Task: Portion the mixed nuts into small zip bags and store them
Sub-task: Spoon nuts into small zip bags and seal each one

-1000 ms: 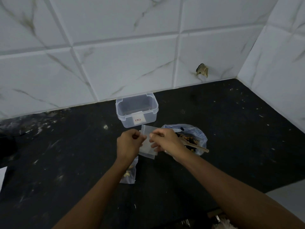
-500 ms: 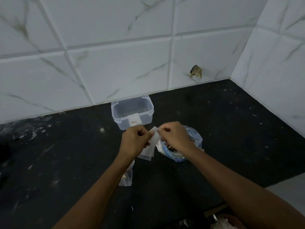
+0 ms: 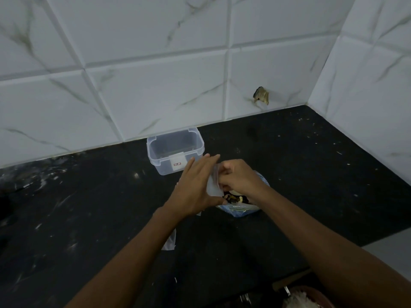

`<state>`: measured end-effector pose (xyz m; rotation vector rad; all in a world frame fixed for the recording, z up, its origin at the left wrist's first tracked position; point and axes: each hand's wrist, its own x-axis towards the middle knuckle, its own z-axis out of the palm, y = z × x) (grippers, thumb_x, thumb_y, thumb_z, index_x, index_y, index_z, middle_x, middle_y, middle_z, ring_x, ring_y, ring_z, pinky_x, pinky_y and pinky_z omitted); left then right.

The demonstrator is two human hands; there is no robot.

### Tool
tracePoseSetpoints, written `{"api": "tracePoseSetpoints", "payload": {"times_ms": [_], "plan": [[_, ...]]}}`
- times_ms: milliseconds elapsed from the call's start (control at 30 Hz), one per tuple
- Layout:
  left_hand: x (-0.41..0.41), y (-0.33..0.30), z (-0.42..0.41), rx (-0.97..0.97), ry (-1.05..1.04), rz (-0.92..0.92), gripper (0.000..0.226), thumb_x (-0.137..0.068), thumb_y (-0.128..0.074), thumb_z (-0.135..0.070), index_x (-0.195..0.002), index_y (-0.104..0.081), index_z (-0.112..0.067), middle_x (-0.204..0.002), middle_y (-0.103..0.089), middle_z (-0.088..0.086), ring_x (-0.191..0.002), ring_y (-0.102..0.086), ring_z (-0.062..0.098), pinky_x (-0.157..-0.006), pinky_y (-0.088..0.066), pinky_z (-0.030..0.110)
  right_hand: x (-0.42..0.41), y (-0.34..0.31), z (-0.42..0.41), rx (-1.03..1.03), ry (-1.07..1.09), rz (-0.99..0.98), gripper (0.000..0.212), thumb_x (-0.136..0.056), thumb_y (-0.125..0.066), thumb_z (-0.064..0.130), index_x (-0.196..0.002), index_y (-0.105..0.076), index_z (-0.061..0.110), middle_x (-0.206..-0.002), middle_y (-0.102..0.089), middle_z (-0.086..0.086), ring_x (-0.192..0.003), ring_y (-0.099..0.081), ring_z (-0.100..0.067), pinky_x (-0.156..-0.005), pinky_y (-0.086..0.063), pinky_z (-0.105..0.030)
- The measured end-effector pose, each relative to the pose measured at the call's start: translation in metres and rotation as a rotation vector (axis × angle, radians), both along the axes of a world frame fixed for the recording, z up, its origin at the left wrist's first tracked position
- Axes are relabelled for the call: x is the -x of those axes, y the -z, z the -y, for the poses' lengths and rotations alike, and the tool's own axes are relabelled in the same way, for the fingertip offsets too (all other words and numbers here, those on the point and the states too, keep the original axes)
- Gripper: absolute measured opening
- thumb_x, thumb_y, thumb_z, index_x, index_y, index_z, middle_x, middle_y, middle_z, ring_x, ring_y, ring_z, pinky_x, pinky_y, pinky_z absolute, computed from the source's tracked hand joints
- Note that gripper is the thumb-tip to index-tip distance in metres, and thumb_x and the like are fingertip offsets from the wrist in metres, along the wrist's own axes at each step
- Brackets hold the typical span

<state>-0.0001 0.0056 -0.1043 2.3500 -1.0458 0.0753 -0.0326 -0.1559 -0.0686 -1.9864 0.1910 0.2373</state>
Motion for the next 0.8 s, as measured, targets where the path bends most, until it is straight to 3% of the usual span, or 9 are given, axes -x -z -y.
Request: {"api": "tracePoseSetpoints", "payload": {"times_ms": [100,167,333,467,567,700,800], "plan": [[-0.003,0.004,0.004,0.028,-0.013,0.067,0.093,-0.070,-0.072,-0.059,-0.145,-0.039,-0.014,-0.141,-0.051,0.008,-0.133,-0.044,0.021,-0.120,-0.017,0.044,0.002,-0.002,0.001,0.088,0.025,0.018,0.013,-0.086,-0.063,0.004,-0.098,-0.066,0.008,-0.093,-0.070,-0.008,-0.086,-0.069,-0.020,-0.080,-0.058,-0.037],[-0.003,0.007,0.004,0.068,-0.031,0.055,0.090,-0.071,-0.071,-0.060,-0.142,-0.044,-0.013,-0.136,-0.054,0.006,-0.127,-0.047,0.018,-0.116,-0.027,0.044,0.004,0.000,0.004,0.120,0.047,0.044,0.010,-0.086,-0.065,0.007,-0.095,-0.067,0.010,-0.090,-0.070,-0.006,-0.084,-0.068,-0.017,-0.079,-0.058,-0.035],[-0.002,0.007,0.005,0.021,-0.005,-0.109,0.105,-0.065,-0.084,-0.050,-0.148,-0.031,-0.015,-0.144,-0.041,0.005,-0.129,-0.039,0.016,-0.110,-0.033,0.035,0.005,0.003,0.011,0.069,0.048,0.028,0.017,-0.085,-0.064,0.004,-0.101,-0.066,0.010,-0.093,-0.070,-0.008,-0.083,-0.069,-0.017,-0.073,-0.057,-0.031],[-0.001,0.008,0.008,0.098,-0.062,-0.231,0.091,-0.070,-0.085,-0.034,-0.142,-0.032,-0.020,-0.135,-0.038,-0.001,-0.114,-0.037,0.003,-0.096,-0.039,0.019,0.005,0.004,0.010,0.019,0.070,0.114,0.026,-0.083,-0.064,0.002,-0.095,-0.051,0.022,-0.090,-0.066,-0.007,-0.078,-0.067,-0.017,-0.070,-0.056,-0.034],[-0.005,0.013,0.003,0.087,-0.102,-0.231,0.083,-0.071,-0.084,-0.037,-0.137,-0.035,-0.023,-0.126,-0.038,-0.007,-0.110,-0.042,0.005,-0.094,-0.045,0.027,0.008,0.004,0.013,0.102,0.065,0.180,0.017,-0.084,-0.059,-0.003,-0.087,-0.055,0.014,-0.075,-0.062,-0.005,-0.064,-0.061,-0.013,-0.067,-0.054,-0.036],[-0.005,0.014,0.001,0.049,-0.126,-0.151,0.080,-0.070,-0.083,-0.041,-0.134,-0.040,-0.022,-0.119,-0.039,-0.006,-0.103,-0.046,0.009,-0.085,-0.045,0.027,0.011,0.003,0.016,0.016,-0.035,0.120,0.025,-0.088,-0.054,-0.002,-0.097,-0.071,0.013,-0.088,-0.068,-0.019,-0.072,-0.064,-0.024,-0.070,-0.054,-0.035],[-0.005,0.015,0.005,0.032,-0.113,-0.074,0.077,-0.069,-0.082,-0.042,-0.132,-0.043,-0.020,-0.118,-0.040,-0.005,-0.101,-0.045,0.008,-0.086,-0.050,0.032,0.013,0.001,0.016,0.047,-0.158,0.015,0.031,-0.091,-0.053,0.001,-0.110,-0.070,0.018,-0.084,-0.067,-0.011,-0.070,-0.061,-0.010,-0.067,-0.051,-0.024]]}}
